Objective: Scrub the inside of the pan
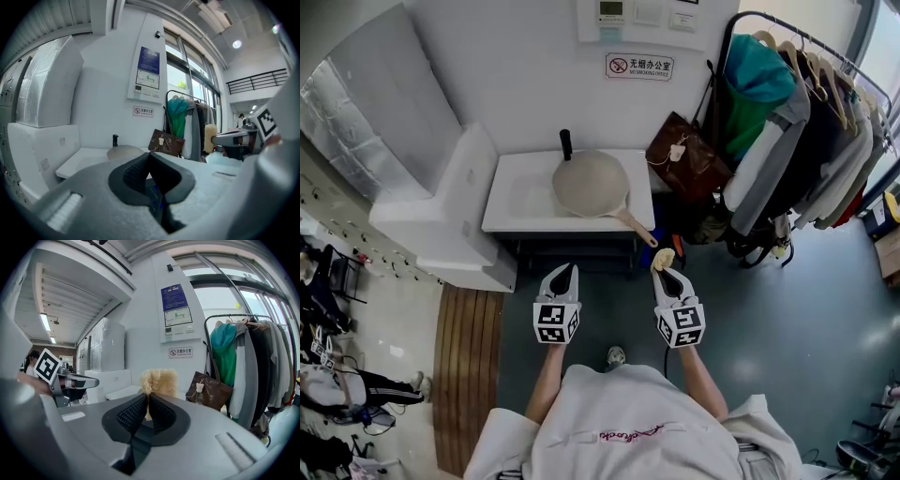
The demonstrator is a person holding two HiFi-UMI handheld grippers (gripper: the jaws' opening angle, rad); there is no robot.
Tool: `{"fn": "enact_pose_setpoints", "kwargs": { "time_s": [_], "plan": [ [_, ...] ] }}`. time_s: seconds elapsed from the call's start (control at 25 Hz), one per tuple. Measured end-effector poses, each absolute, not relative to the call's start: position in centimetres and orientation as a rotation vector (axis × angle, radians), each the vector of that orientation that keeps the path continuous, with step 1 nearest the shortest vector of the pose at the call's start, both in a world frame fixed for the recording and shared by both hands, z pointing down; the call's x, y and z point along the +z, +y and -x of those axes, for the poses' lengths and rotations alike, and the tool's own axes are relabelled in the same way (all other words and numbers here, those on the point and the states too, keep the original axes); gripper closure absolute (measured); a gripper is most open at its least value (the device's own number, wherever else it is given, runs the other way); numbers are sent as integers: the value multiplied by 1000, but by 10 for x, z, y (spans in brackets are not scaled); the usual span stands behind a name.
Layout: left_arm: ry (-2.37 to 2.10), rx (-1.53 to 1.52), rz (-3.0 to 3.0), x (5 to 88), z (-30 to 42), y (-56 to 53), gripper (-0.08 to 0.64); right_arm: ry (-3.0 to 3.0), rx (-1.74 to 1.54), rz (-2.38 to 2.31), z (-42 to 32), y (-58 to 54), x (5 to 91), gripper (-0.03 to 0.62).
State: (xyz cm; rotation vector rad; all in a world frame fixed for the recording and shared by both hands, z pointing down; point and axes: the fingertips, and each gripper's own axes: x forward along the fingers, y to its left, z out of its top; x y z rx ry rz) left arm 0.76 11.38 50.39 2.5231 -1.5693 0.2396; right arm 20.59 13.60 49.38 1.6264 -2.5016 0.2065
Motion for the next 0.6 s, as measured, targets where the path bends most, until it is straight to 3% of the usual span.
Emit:
{"fn": "enact_pose_setpoints", "kwargs": {
  "time_s": [0.6],
  "plan": [
    [-1637,233,-2457,521,4,31,560,-2548,202,-1527,-190,38,508,569]
  ]
}}
